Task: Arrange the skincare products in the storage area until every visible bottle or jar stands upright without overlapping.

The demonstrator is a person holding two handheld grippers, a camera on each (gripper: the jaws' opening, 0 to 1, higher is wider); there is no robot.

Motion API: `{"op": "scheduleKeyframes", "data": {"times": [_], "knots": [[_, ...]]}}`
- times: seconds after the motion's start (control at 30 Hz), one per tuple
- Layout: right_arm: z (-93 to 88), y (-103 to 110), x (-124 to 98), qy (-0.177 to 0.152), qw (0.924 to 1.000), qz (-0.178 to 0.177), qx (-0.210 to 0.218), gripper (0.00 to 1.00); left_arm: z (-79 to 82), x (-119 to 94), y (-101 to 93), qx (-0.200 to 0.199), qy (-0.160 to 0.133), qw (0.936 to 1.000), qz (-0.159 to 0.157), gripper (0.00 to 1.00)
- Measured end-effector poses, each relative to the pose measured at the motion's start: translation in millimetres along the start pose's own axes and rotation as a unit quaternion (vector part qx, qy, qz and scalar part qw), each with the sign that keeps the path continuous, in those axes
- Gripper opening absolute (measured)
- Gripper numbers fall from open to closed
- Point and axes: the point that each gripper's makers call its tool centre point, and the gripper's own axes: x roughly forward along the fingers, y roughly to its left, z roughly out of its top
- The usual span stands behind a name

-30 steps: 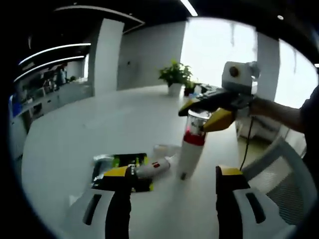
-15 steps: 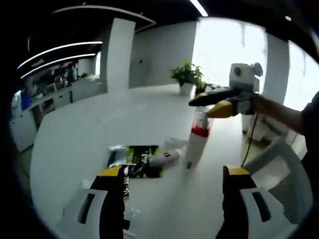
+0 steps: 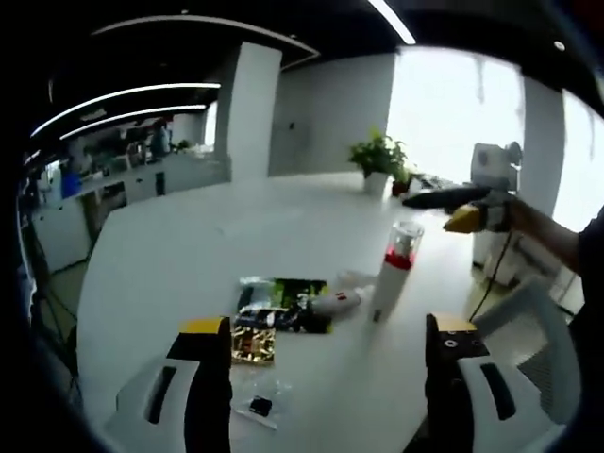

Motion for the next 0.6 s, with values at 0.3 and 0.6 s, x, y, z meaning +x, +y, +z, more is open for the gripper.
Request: {"op": "scheduleKeyframes", "data": {"times": [0.3, 0.6], "knots": [[-17.0, 2, -13, 0.021, 0.9993, -0.02, 0.023, 0.74, 6.1, -10, 3.5, -0.007, -0.01, 0.9998, 0.016, 0.85], [-35.2, 6, -31, 0.037, 0.9977, -0.045, 0.035, 0.85, 1.1, -22, 0.0, -0.02, -0.013, 0.999, 0.038, 0.92]]}}
